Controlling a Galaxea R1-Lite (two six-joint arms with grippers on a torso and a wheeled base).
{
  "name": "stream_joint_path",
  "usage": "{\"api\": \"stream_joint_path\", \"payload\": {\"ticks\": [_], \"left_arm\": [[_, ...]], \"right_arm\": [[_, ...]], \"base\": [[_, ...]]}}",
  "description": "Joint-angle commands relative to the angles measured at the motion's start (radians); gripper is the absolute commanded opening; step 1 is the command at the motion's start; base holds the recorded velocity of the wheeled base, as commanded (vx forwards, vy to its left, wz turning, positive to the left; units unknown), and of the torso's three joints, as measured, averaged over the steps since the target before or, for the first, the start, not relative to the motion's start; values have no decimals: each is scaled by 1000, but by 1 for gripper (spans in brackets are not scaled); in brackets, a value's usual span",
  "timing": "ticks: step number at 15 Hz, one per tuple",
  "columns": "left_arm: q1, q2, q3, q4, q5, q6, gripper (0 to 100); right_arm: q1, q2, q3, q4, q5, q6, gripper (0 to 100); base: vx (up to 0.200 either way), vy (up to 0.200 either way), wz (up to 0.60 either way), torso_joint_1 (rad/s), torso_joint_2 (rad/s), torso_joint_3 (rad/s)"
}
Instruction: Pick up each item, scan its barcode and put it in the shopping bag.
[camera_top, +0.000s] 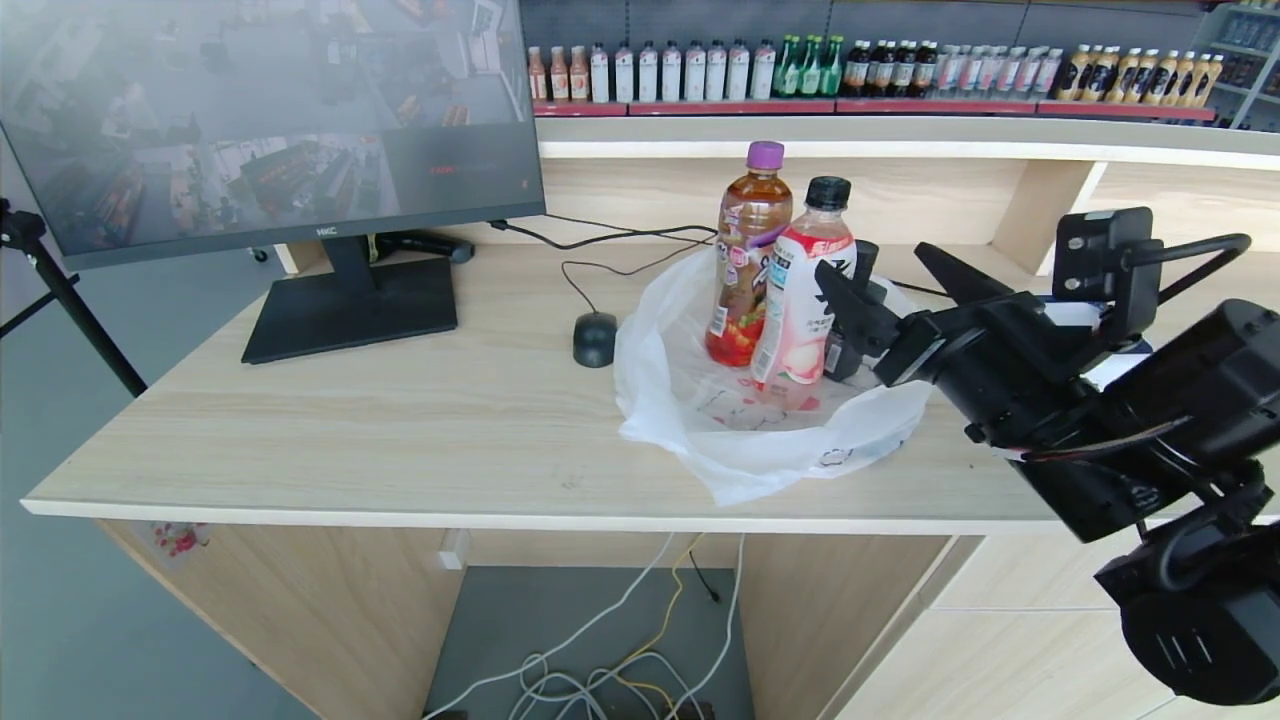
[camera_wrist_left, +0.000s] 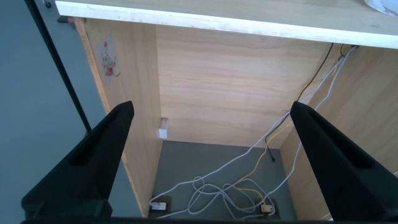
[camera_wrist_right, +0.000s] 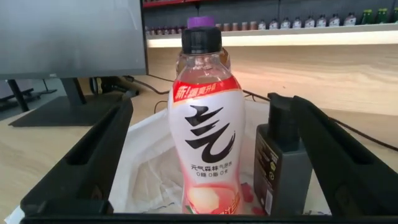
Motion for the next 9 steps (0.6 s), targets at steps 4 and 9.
{"api": "stream_joint_path", "payload": {"ticks": [4, 9], "left_arm": [[0, 0, 0, 0, 0, 0, 100], [0, 0, 0, 0, 0, 0, 100]], "right_arm": [[-33, -176, 133, -1, 0, -30, 100], [-85, -580, 601, -1, 2, -32, 100]], "base": [[0, 0, 0, 0, 0, 0], [0, 0, 0, 0, 0, 0]]}}
